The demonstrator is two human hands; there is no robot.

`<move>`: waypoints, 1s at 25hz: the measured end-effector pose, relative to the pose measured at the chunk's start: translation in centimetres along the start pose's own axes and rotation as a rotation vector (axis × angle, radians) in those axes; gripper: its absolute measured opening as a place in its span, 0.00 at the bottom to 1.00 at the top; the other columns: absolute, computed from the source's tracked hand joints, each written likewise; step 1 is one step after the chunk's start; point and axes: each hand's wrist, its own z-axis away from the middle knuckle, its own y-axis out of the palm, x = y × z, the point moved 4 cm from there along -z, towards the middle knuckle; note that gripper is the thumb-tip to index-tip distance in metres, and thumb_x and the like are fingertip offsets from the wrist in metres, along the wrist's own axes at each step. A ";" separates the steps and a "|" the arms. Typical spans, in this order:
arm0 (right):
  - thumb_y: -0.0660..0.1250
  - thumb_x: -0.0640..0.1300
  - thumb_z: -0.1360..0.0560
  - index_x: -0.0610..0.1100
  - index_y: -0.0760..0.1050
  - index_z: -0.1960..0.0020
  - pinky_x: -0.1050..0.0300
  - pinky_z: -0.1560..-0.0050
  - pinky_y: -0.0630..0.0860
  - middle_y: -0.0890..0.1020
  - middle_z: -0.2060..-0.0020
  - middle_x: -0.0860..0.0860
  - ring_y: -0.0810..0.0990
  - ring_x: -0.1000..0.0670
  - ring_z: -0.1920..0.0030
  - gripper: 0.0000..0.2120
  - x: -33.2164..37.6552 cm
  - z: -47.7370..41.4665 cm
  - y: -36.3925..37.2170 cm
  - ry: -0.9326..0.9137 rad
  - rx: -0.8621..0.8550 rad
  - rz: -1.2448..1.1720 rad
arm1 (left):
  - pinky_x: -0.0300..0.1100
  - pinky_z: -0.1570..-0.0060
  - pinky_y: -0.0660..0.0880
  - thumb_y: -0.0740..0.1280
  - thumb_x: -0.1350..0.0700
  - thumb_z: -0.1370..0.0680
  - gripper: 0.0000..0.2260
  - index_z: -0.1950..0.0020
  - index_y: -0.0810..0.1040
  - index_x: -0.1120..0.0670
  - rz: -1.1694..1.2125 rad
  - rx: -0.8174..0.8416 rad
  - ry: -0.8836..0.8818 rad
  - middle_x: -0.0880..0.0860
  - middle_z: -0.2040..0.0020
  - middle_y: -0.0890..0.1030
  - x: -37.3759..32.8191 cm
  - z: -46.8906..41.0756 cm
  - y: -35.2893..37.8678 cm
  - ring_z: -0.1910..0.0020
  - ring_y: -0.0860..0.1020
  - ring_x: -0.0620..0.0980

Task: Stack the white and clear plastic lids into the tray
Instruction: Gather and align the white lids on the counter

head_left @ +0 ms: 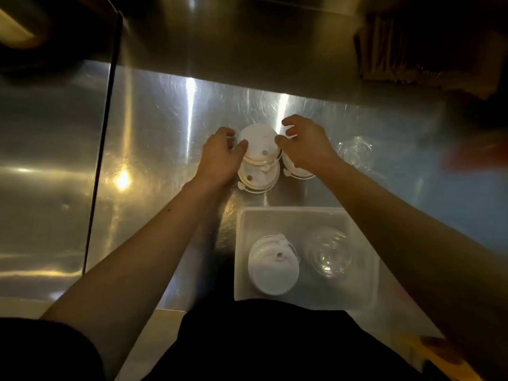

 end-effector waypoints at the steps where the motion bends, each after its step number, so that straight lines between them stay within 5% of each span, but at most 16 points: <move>1: 0.67 0.46 0.23 0.44 0.71 0.31 0.53 0.43 0.77 0.77 0.35 0.44 0.78 0.45 0.38 0.21 0.2 -0.1 0.0 -0.011 -0.001 0.025 | 0.35 0.50 0.66 0.64 0.51 0.21 0.19 0.33 0.71 0.57 0.001 -0.002 -0.002 0.56 0.36 0.77 -0.1 -0.1 0.0 0.38 0.76 0.52; 9: 0.66 0.44 0.22 0.42 0.70 0.31 0.57 0.40 0.70 0.78 0.35 0.42 0.78 0.44 0.37 0.20 0.4 -0.5 0.8 0.000 0.058 0.137 | 0.21 0.65 0.66 0.66 0.54 0.22 0.15 0.38 0.77 0.59 -0.022 -0.053 0.019 0.56 0.42 0.82 0.2 -0.4 0.4 0.50 0.75 0.43; 15: 0.67 0.43 0.23 0.43 0.72 0.33 0.58 0.43 0.72 0.80 0.38 0.43 0.80 0.44 0.39 0.19 0.4 -0.6 1.1 0.000 0.042 0.116 | 0.22 0.64 0.64 0.65 0.55 0.22 0.14 0.39 0.77 0.58 0.024 -0.054 -0.001 0.55 0.43 0.82 0.4 -0.1 0.6 0.51 0.76 0.43; 21: 0.67 0.43 0.23 0.43 0.72 0.32 0.60 0.45 0.72 0.80 0.38 0.44 0.80 0.46 0.41 0.19 0.4 -0.3 0.9 0.009 -0.009 0.040 | 0.41 0.47 0.76 0.65 0.57 0.22 0.14 0.37 0.77 0.57 0.082 -0.075 0.034 0.54 0.45 0.81 0.0 0.1 -0.2 0.50 0.78 0.47; 25: 0.68 0.44 0.23 0.44 0.73 0.34 0.47 0.47 0.81 0.81 0.42 0.44 0.81 0.45 0.46 0.19 -0.1 0.2 0.4 0.037 -0.046 -0.037 | 0.45 0.43 0.78 0.64 0.57 0.22 0.15 0.36 0.77 0.57 0.092 -0.071 0.056 0.55 0.42 0.81 -0.5 0.3 -0.5 0.47 0.80 0.50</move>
